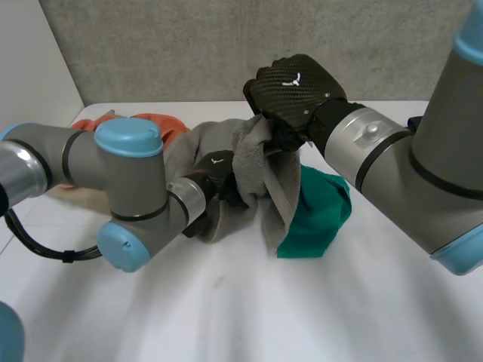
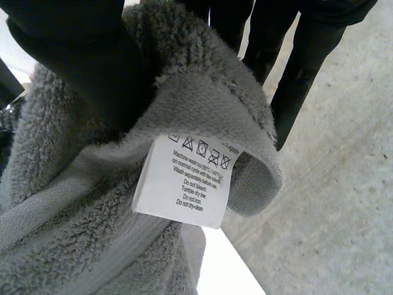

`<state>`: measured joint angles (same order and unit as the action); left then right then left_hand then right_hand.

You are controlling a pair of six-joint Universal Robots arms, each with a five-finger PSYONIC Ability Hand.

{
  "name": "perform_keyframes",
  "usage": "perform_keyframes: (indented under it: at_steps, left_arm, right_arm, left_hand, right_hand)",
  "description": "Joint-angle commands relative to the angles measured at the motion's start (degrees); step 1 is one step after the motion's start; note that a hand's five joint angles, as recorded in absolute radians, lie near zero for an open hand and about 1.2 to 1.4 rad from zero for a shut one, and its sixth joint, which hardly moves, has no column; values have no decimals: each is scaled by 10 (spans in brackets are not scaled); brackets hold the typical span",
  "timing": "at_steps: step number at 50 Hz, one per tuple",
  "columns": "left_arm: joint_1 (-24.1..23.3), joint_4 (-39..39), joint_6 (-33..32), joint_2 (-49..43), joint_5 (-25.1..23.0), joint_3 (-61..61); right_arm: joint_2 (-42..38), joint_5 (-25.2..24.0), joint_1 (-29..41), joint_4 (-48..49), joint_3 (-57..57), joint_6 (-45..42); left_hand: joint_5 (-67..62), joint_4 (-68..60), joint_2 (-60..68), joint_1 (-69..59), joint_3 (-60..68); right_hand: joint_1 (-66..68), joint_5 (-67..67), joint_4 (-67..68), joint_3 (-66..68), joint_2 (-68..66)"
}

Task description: Fold the laundry.

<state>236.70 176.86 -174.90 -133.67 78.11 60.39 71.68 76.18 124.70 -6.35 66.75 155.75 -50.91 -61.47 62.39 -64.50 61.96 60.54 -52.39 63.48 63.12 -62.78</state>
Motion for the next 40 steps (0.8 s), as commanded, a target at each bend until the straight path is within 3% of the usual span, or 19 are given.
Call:
perform_keyframes:
  at_steps: [1,5,13,23,29,33,40]
  left_arm:
    - [41,-24,20,24,100,-55]
    - [87,-6,-8,66,165,-90]
    - [165,20,-65,92,141,-202]
    - [256,-26,-98,-16,195,-402]
    - [272,-42,-123,-97,174,-432]
    - [269,-61,-133,-117,145,-406]
    - [254,-96,-187,-70,156,-316]
  right_arm:
    - [-21,30,-13,8,19,-11]
    - [-25,37,-31,8,21,-11]
    - [-42,40,-54,10,22,-2]
    - [-98,71,-67,10,16,-10]
    - [-149,93,-75,10,-7,-19]
    - [-195,103,-79,9,-42,-13]
    - [-285,121,-89,4,-129,43]
  left_hand:
    - [-191,-185,176,-155,180]
    - [-191,-185,176,-155,180]
    - [-191,-185,176,-155,180]
    - [-191,-185,176,-155,180]
    - [-178,-172,163,-142,167]
    - [305,311,-320,341,-316]
    - [509,515,-524,545,-520]
  right_hand:
    - [-505,524,-535,-531,528]
    - [-505,524,-535,-531,528]
    - [-505,524,-535,-531,528]
    - [-505,524,-535,-531,528]
    - [-505,524,-535,-531,528]
    - [-505,524,-535,-531,528]
    - [-505,524,-535,-531,528]
